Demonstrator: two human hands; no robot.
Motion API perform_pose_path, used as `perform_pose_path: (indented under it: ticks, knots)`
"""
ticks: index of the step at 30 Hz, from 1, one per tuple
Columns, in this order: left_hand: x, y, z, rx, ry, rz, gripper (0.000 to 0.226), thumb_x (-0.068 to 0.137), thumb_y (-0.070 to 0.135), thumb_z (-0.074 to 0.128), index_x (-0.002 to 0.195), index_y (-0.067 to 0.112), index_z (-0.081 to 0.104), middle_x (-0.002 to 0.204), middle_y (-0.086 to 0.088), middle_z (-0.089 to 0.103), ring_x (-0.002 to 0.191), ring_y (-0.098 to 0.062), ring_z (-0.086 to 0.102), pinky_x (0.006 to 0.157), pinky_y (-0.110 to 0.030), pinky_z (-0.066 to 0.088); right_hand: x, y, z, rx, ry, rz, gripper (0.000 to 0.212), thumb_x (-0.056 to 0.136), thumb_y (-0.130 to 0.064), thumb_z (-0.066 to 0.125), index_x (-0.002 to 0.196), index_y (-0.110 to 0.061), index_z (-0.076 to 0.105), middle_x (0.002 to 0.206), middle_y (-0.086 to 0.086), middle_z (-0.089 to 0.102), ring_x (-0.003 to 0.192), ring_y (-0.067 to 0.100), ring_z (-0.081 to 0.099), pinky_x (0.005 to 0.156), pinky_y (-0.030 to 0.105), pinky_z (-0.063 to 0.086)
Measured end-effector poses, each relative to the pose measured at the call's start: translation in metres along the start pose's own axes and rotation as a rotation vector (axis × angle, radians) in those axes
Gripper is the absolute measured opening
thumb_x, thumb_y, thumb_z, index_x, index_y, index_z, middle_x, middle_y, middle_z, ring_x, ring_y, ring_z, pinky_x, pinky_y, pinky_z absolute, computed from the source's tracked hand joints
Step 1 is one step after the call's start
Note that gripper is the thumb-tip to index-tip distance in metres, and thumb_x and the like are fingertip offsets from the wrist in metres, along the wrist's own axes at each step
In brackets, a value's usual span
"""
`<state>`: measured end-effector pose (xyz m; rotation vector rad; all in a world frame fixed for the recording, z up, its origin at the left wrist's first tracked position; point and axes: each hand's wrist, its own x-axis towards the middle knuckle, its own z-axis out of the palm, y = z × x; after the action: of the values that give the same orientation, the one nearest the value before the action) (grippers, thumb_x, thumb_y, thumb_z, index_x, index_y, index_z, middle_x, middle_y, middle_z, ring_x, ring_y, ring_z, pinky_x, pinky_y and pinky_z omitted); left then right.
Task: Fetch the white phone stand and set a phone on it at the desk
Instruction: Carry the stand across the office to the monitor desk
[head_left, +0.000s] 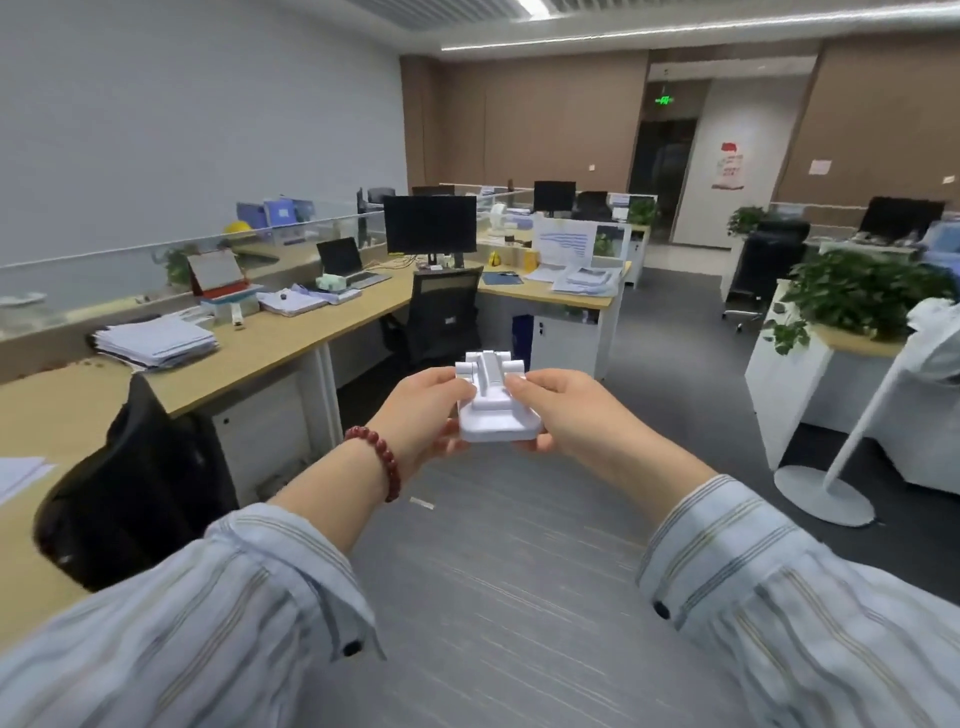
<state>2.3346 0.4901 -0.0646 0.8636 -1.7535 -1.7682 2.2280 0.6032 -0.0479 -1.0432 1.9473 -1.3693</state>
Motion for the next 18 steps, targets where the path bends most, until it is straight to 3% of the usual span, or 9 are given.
perform_pose_path:
  ticks: [2, 4, 6, 14, 18]
  knots:
    - [0.052, 0.001, -0.023, 0.000, 0.038, 0.000, 0.025, 0.092, 0.017, 0.055, 0.116, 0.015, 0.061, 0.107, -0.009, 0.067, 0.093, -0.019, 0.068, 0.073, -0.032, 0.059, 0.060, -0.001, 0.013, -0.013, -0.044, -0.008, 0.028, 0.094, -0.039, 0.049, 0.109, -0.018, 0.061, 0.090, -0.005, 0.064, 0.067, 0.006, 0.059, 0.044, 0.009, 0.044]
    - [0.107, 0.006, -0.047, -0.011, 0.050, 0.000, 0.022, 0.092, 0.017, 0.055, 0.114, 0.017, 0.060, 0.109, -0.008, 0.067, 0.090, -0.017, 0.068, 0.056, -0.023, 0.056, 0.124, -0.003, 0.028, 0.003, -0.077, -0.005, 0.032, 0.093, -0.038, 0.051, 0.114, -0.016, 0.061, 0.095, -0.004, 0.066, 0.075, 0.008, 0.064, 0.051, 0.012, 0.050]
    - [0.164, 0.014, -0.070, -0.011, 0.050, 0.001, 0.022, 0.093, 0.017, 0.055, 0.115, 0.017, 0.059, 0.109, -0.008, 0.067, 0.086, -0.015, 0.067, 0.048, -0.019, 0.052, 0.187, -0.008, 0.040, 0.021, -0.091, -0.006, 0.035, 0.092, -0.038, 0.052, 0.118, -0.016, 0.060, 0.102, -0.001, 0.066, 0.082, 0.010, 0.065, 0.055, 0.015, 0.055]
    - [0.387, 0.070, -0.117, -0.056, -0.004, -0.038, 0.030, 0.093, 0.017, 0.054, 0.124, 0.018, 0.055, 0.112, -0.009, 0.066, 0.083, -0.014, 0.066, 0.045, -0.018, 0.050, 0.417, -0.040, 0.042, 0.020, -0.039, -0.003, 0.031, 0.092, -0.038, 0.051, 0.118, -0.021, 0.057, 0.109, 0.001, 0.065, 0.091, 0.013, 0.066, 0.070, 0.025, 0.060]
    - [0.481, 0.079, -0.120, -0.071, -0.016, -0.062, 0.034, 0.093, 0.016, 0.054, 0.127, 0.019, 0.054, 0.115, -0.010, 0.065, 0.083, -0.015, 0.066, 0.044, -0.019, 0.051, 0.510, -0.035, 0.032, 0.035, -0.023, 0.011, 0.033, 0.092, -0.038, 0.051, 0.119, -0.020, 0.057, 0.111, 0.003, 0.065, 0.092, 0.015, 0.066, 0.069, 0.025, 0.060]
